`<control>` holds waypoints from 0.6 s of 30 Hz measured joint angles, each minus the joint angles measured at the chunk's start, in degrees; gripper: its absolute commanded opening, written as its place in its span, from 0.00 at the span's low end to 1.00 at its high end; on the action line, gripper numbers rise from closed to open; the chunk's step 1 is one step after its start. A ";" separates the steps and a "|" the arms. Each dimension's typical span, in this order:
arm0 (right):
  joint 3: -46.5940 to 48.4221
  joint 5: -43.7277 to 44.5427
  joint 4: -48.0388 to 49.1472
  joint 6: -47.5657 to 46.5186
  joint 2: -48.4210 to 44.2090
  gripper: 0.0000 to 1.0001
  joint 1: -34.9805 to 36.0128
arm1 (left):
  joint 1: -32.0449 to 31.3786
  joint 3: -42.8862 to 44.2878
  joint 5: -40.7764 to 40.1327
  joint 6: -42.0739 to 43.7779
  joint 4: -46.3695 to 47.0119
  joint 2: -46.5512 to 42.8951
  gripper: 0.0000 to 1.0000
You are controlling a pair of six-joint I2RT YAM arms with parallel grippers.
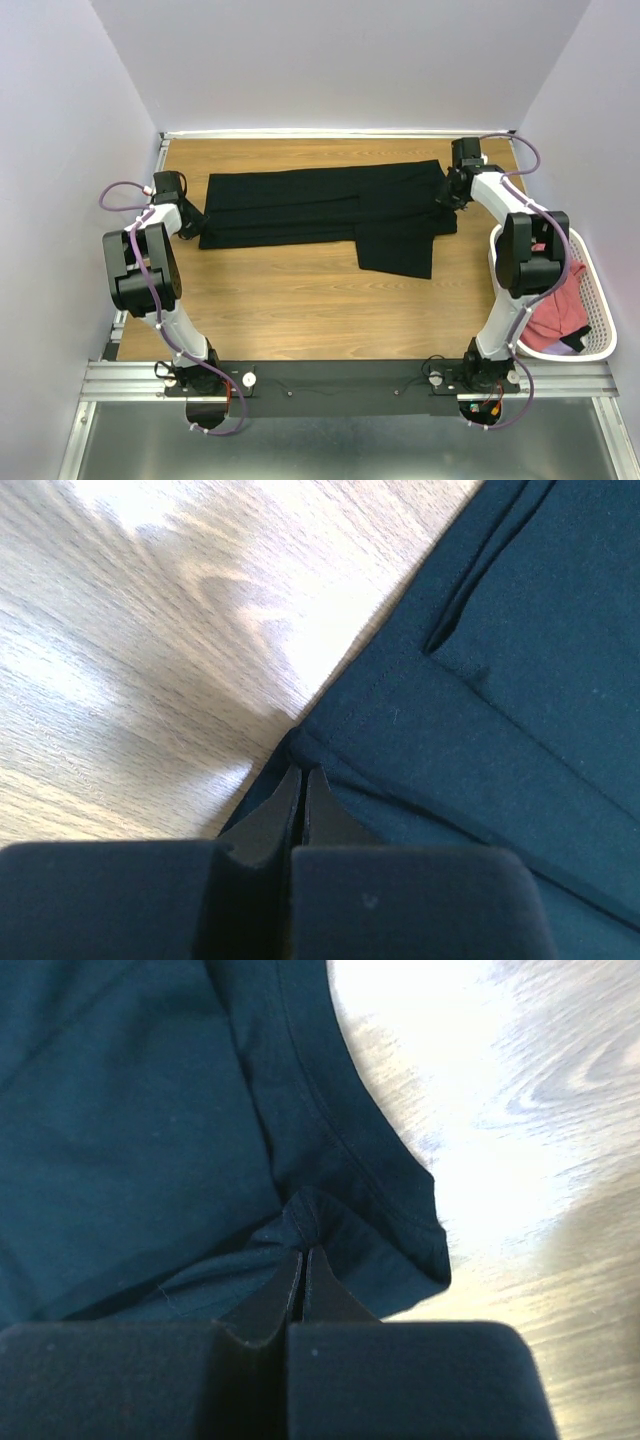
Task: Fold and stack the t-shirts
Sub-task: Fold the tshirt
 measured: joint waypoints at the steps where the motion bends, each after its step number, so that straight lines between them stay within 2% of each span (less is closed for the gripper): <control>1: 0.00 0.02 0.07 0.00 0.50 0.01 0.00 | 0.00 0.00 0.00 0.00 0.11 0.04 0.00; 8: 0.00 1.22 1.07 -0.11 3.54 0.09 0.00 | 0.00 0.00 0.11 0.04 1.33 0.87 0.00; 9: 0.00 1.38 1.16 -0.15 3.56 0.10 0.00 | 0.00 -0.07 0.20 0.04 1.57 0.87 0.02; 10: 0.00 1.49 1.31 -0.24 3.56 0.15 0.00 | 0.00 -0.15 0.39 0.09 1.88 0.87 0.04; 14: 0.00 2.21 1.73 -1.05 3.56 0.32 -0.04 | 0.02 -0.57 1.38 0.48 3.28 0.85 0.16; 15: 0.00 2.45 1.88 -1.55 3.52 0.42 -0.13 | 0.11 -0.85 1.95 0.68 4.07 0.85 0.18; 16: 0.00 2.56 1.95 -1.81 3.41 0.47 -0.24 | 0.15 -1.05 2.45 0.94 4.52 0.85 0.22; 17: -0.04 2.58 1.97 -2.10 3.17 0.51 -0.35 | 0.24 -1.25 2.91 1.14 4.92 0.76 0.28; 18: -0.26 2.56 2.03 -2.54 2.62 0.54 -0.39 | 0.33 -1.40 3.34 1.33 5.20 0.61 0.44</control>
